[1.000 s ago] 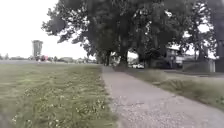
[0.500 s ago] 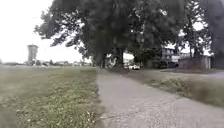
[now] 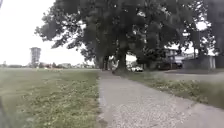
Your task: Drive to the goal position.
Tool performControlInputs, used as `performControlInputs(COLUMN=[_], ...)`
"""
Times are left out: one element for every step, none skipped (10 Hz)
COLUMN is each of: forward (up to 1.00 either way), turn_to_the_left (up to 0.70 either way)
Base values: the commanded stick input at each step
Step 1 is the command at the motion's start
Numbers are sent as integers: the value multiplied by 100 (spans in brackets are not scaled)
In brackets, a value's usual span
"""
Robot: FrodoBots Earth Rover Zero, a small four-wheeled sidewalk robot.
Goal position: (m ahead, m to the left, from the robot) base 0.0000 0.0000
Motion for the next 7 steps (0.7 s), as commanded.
performControlInputs(forward=[70,70,70,70,70,70,70], turn_to_the_left=[0,0,0,0,0,0,0])
